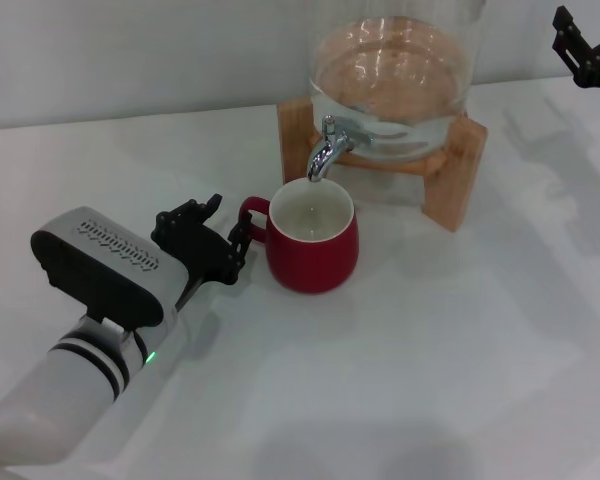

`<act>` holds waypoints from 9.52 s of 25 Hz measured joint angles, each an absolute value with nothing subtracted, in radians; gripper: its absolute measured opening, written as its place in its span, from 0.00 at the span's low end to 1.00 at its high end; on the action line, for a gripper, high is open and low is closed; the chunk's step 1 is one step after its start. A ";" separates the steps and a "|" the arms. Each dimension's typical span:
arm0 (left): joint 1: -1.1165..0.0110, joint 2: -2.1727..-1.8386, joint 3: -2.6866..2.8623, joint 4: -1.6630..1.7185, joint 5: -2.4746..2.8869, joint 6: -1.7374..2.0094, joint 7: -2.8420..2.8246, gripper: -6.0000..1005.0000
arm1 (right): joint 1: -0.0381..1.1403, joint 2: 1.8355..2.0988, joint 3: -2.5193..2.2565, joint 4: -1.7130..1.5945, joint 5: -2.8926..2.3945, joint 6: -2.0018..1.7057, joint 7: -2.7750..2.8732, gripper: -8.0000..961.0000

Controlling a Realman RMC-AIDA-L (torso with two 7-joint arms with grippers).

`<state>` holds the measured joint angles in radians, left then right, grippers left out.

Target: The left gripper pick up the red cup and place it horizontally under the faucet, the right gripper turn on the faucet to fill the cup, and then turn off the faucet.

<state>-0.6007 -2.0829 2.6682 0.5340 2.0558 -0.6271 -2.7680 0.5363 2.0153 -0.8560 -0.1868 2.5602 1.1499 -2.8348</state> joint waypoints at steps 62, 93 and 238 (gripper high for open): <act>-0.393 -2.084 2.662 0.784 2.076 -0.701 -2.491 0.40 | 0.556 2.011 -0.867 -0.195 2.559 1.109 -2.872 0.71; -0.265 -2.090 2.614 0.752 1.915 -0.976 -2.175 0.40 | 0.584 2.009 -0.856 -0.217 2.568 1.043 -2.894 0.70; -0.391 -2.080 2.252 0.264 1.930 -1.444 -3.000 0.83 | 0.522 2.013 -1.250 -0.296 2.118 1.492 -2.451 0.70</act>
